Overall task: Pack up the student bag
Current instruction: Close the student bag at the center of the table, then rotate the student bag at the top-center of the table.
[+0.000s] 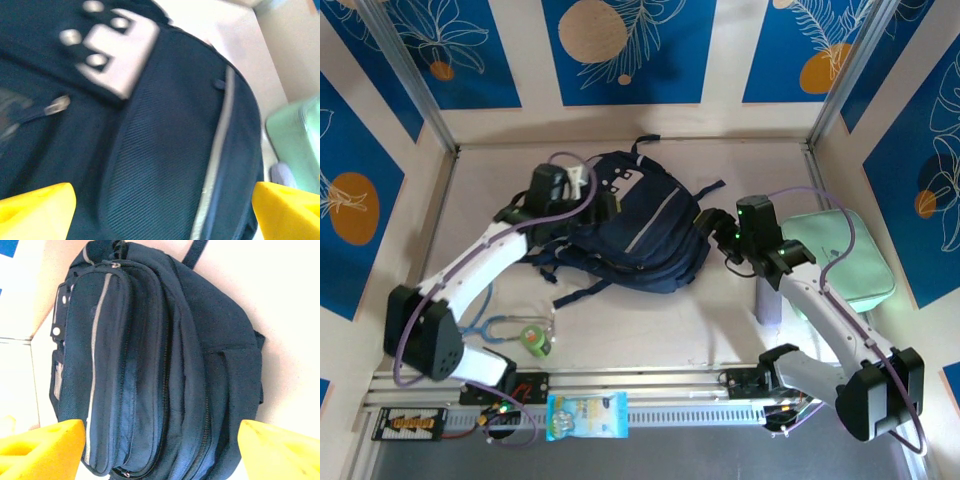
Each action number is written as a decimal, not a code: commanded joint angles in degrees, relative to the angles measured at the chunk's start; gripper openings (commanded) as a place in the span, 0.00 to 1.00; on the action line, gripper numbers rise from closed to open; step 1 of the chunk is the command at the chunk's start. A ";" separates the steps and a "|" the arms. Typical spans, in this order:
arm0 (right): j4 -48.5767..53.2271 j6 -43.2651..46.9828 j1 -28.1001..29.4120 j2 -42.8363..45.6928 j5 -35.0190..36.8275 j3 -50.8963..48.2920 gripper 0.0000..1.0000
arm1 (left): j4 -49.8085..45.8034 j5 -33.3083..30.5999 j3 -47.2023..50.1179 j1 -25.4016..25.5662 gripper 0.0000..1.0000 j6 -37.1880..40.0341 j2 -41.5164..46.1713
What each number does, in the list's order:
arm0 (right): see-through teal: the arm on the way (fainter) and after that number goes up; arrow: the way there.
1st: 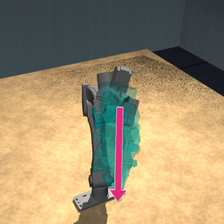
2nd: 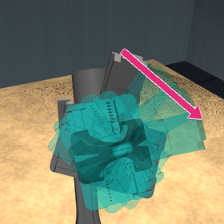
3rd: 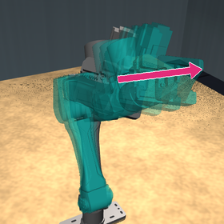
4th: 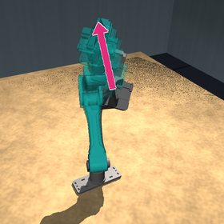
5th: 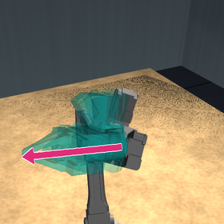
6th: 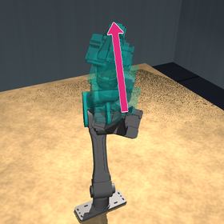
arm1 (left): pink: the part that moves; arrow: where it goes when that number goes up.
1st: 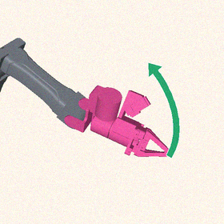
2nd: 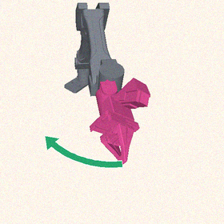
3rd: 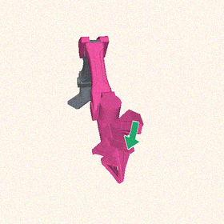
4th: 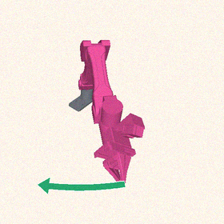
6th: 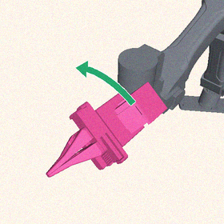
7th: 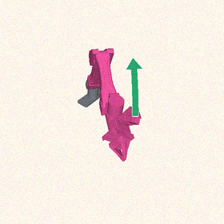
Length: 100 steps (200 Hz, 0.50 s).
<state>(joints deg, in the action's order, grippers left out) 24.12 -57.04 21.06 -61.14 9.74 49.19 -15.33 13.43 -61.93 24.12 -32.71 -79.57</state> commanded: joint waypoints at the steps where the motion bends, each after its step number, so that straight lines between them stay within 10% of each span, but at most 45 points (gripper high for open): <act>1: 0.91 1.68 2.05 -1.94 1.67 3.11 0.81 | 4.96 0.92 9.10 -2.67 0.87 -11.06 2.92; 100: -0.23 -0.20 10.27 -8.40 2.73 6.70 0.78 | 22.06 5.10 17.90 -4.64 0.45 -31.96 -7.04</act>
<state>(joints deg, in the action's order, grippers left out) 23.99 -57.06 29.34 -68.53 11.46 54.02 -0.75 15.73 -44.40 20.05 -59.70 -84.03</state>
